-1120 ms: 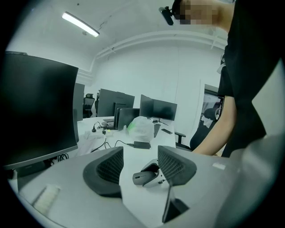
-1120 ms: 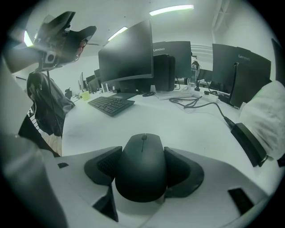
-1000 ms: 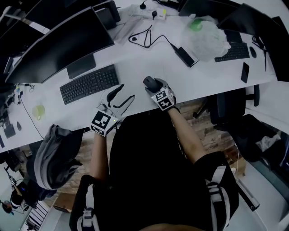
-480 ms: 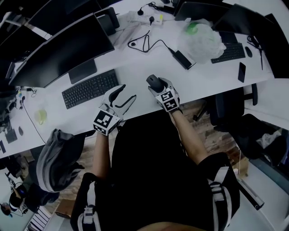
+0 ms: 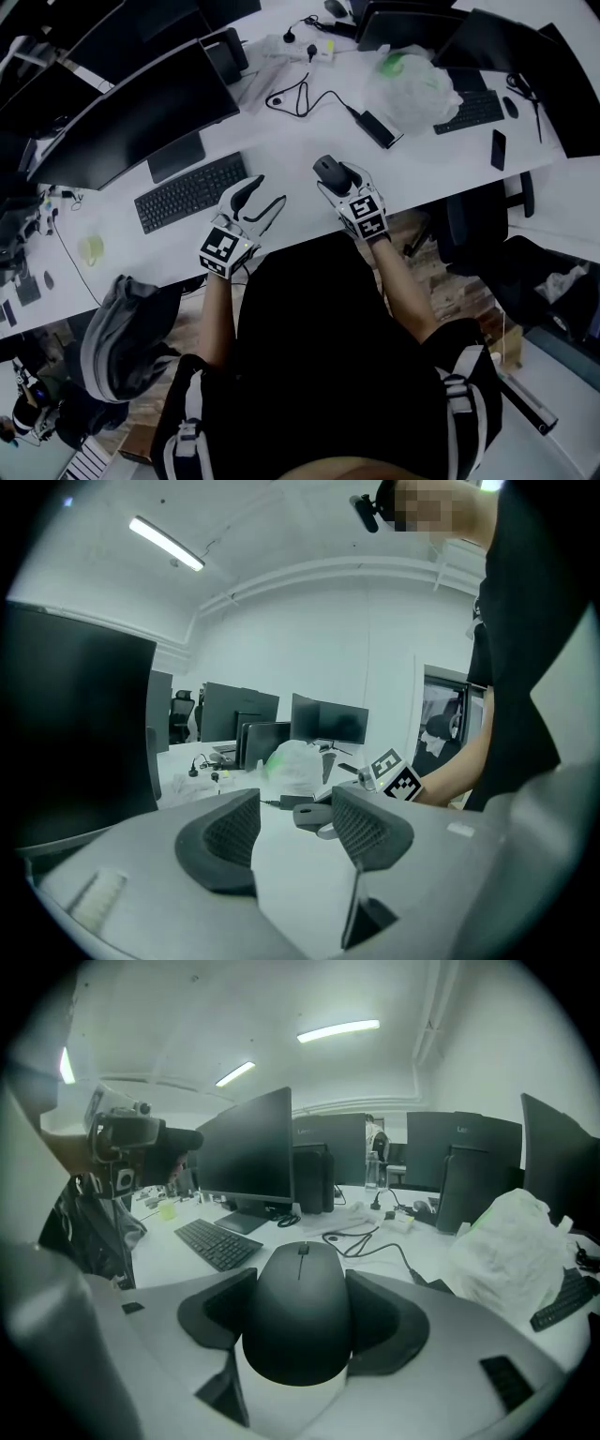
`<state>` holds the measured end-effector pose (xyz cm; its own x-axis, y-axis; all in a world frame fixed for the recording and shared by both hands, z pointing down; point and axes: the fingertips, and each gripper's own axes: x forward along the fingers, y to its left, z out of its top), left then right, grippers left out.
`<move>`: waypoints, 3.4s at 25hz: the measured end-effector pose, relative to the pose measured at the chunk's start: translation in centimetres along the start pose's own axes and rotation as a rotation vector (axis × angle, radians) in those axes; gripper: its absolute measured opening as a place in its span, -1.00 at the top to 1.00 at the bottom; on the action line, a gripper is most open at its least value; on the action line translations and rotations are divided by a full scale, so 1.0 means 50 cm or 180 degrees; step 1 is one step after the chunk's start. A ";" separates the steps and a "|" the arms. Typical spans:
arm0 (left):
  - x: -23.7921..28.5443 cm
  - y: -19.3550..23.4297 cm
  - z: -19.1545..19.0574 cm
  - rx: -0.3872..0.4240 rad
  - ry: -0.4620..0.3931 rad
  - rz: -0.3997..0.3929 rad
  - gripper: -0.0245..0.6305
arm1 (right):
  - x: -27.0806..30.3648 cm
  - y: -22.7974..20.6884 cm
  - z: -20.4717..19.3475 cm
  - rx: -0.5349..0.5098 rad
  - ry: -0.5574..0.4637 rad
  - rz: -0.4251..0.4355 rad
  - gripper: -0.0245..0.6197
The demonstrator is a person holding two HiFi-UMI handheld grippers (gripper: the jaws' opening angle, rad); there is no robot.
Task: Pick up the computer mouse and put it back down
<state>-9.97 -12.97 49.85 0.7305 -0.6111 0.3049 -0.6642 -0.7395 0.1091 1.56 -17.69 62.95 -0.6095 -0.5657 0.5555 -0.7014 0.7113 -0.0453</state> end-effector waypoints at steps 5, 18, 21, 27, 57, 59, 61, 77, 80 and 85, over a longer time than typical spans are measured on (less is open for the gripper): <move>0.001 0.001 0.004 0.0008 -0.0004 -0.0008 0.23 | -0.044 0.002 0.040 -0.0027 -0.0148 -0.0034 0.00; -0.004 0.013 0.015 0.0035 -0.0037 0.0029 0.24 | -0.108 -0.002 0.128 -0.0187 -0.0496 -0.0096 0.00; -0.003 0.012 0.015 0.0038 -0.0038 0.0019 0.24 | -0.114 0.002 0.138 -0.0257 -0.0516 -0.0108 0.00; 0.000 0.015 0.015 0.0051 -0.0040 0.0007 0.24 | -0.120 0.007 0.153 -0.0299 -0.0557 -0.0119 0.00; 0.059 0.019 0.014 0.0095 0.0068 -0.0361 0.24 | -0.113 -0.052 0.125 -0.0229 -0.0456 -0.0416 0.00; 0.065 0.020 0.015 0.0089 0.0068 -0.0355 0.24 | -0.112 -0.060 0.113 -0.0183 -0.0424 -0.0419 0.00; 0.072 0.024 0.016 0.0073 0.0073 -0.0340 0.24 | -0.106 -0.067 0.101 -0.0159 -0.0372 -0.0412 0.00; 0.127 0.036 0.003 -0.0082 0.0205 -0.0287 0.25 | -0.053 -0.110 0.030 -0.0116 -0.0049 -0.0230 0.00; 0.142 0.037 -0.003 -0.0106 0.0251 -0.0294 0.25 | -0.038 -0.124 0.019 -0.0093 -0.0011 -0.0198 0.00; 0.160 0.034 -0.013 -0.0147 0.0318 -0.0288 0.25 | -0.021 -0.143 -0.012 -0.0014 0.0054 -0.0160 0.00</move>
<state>-5.36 -18.94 53.11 0.7697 -0.5098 0.3843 -0.6047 -0.7751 0.1830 7.44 -21.94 63.18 -0.5672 -0.5935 0.5710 -0.7293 0.6840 -0.0134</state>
